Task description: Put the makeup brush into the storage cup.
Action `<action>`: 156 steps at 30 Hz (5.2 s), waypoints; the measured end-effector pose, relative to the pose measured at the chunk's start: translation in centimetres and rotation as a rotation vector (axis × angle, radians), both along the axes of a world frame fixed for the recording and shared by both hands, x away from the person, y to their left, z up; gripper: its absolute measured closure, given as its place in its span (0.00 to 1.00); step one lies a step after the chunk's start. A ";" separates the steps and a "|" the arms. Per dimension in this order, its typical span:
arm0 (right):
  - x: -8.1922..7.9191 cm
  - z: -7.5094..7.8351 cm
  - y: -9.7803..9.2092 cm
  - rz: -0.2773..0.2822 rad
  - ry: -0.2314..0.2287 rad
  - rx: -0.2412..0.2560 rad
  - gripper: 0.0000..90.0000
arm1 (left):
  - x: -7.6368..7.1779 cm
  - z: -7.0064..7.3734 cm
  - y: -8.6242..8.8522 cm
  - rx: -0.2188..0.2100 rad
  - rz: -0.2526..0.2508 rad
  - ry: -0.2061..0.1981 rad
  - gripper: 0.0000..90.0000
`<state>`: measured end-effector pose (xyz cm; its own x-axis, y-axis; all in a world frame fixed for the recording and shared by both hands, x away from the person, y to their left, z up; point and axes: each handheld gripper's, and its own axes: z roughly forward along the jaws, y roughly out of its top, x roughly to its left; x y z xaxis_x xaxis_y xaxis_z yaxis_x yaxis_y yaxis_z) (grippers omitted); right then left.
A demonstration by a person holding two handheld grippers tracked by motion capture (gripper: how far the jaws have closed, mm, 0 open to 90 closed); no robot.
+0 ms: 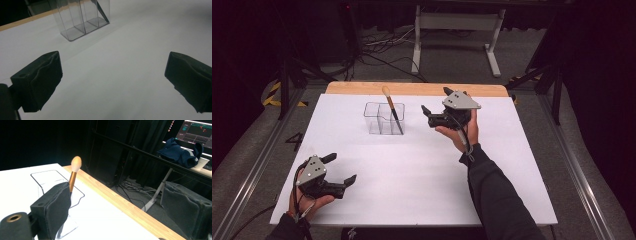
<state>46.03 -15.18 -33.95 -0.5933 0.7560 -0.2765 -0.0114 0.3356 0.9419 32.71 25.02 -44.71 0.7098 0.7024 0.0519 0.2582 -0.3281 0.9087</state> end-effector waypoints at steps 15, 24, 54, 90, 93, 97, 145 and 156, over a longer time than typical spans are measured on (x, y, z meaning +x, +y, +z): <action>-1.0 -0.1 -2.1 -0.024 0.003 -0.021 0.11 | 0.0 0.0 -0.1 0.003 0.003 0.000 0.02; -1.8 -0.2 -3.1 -0.022 0.002 -0.019 0.12 | 0.0 0.0 0.0 0.002 0.004 0.000 0.02; -4.6 -1.1 -5.6 -0.018 0.007 -0.043 0.12 | -0.1 0.1 0.0 0.001 0.007 -0.007 0.02; -7.0 -3.7 -9.4 -0.053 0.058 -0.069 0.11 | -0.2 0.3 -0.2 0.007 -0.001 -0.019 0.03; -7.1 -4.0 -9.7 -0.056 0.069 -0.068 0.11 | -0.2 0.3 -0.2 0.009 0.000 -0.020 0.03; -7.4 -4.3 -10.0 -0.060 0.077 -0.076 0.11 | -0.3 0.3 -0.3 0.005 -0.006 -0.020 0.02; -13.1 -7.7 -16.0 -0.119 0.119 -0.127 0.08 | 0.5 0.4 -1.4 0.009 -0.044 -0.027 0.02; -13.5 -9.2 -18.0 -0.162 0.179 -0.124 0.08 | 0.7 0.3 -1.9 0.013 -0.052 -0.018 0.02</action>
<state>32.49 -33.17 -43.18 -0.5155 0.8118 -0.2742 0.2150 0.4323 0.8757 33.40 23.15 -44.44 0.7441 0.6640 0.0739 0.2244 -0.3525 0.9085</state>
